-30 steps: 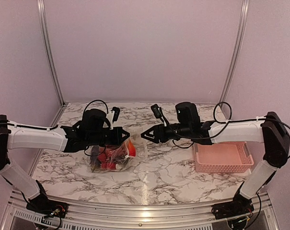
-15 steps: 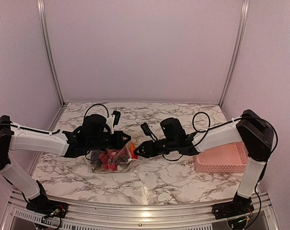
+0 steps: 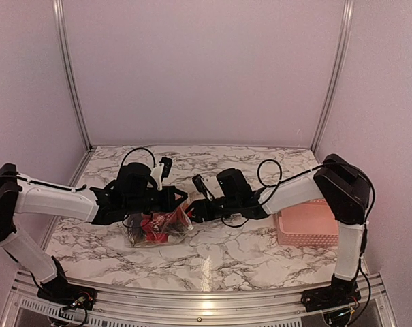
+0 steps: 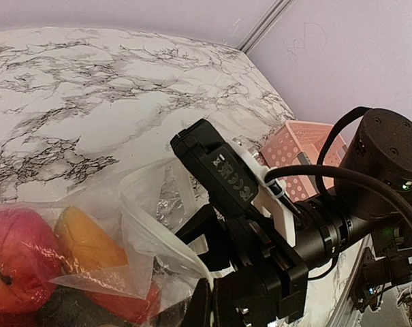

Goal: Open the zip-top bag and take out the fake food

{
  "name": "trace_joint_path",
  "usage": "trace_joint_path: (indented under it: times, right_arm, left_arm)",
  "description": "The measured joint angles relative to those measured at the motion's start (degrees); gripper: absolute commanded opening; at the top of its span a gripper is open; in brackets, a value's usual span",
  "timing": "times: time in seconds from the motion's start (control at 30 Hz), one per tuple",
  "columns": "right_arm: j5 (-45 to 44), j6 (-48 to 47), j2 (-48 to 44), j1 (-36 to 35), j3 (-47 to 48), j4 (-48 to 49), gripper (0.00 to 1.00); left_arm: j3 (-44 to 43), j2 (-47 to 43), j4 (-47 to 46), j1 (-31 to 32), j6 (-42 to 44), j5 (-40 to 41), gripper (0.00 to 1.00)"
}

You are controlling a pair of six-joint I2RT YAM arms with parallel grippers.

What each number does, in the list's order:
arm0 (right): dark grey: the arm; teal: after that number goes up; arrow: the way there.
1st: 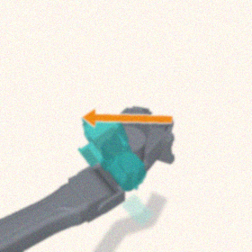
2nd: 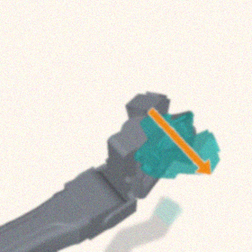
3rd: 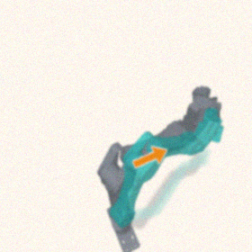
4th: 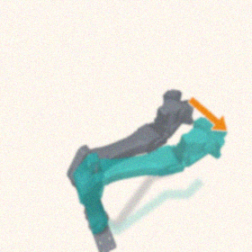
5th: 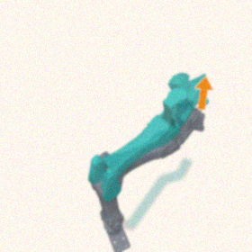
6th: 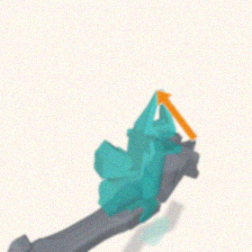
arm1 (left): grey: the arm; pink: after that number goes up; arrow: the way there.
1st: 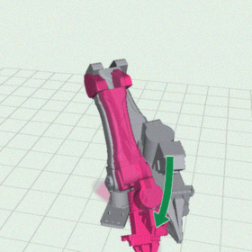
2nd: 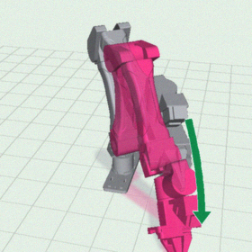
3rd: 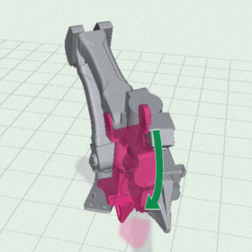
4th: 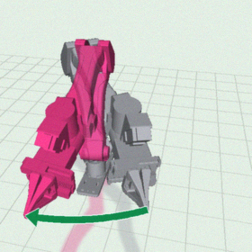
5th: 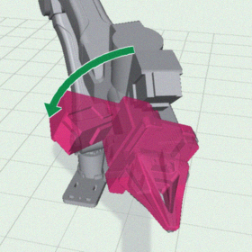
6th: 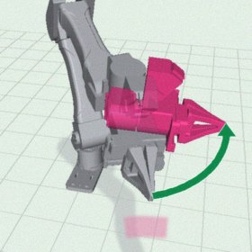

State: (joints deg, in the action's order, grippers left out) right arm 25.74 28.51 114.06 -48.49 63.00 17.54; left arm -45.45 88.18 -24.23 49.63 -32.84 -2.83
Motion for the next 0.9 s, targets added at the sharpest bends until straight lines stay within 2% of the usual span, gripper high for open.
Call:
trace_joint_path:
  times: [0.2,0.43,0.67,0.9]
  right_arm:
    - [-2.0,-0.1,2.1,-0.1,2.7,-0.5,0.69]
    - [-4.4,-0.4,5.3,-0.5,6.2,-2.3,0.69]
    - [-6.7,-1.9,6.8,-1.4,7.8,-4.0,0.47]
    - [-8.0,-3.1,4.5,-1.4,6.2,-5.0,0.33]
  left_arm:
    - [0.0,0.6,-0.2,0.0,0.1,-0.2,0.0]
    - [0.0,2.1,-1.2,0.0,0.1,-0.3,0.0]
    - [0.0,2.4,-1.3,0.0,0.3,-0.4,0.0]
    - [0.0,2.6,-1.2,0.0,0.7,-0.3,0.0]
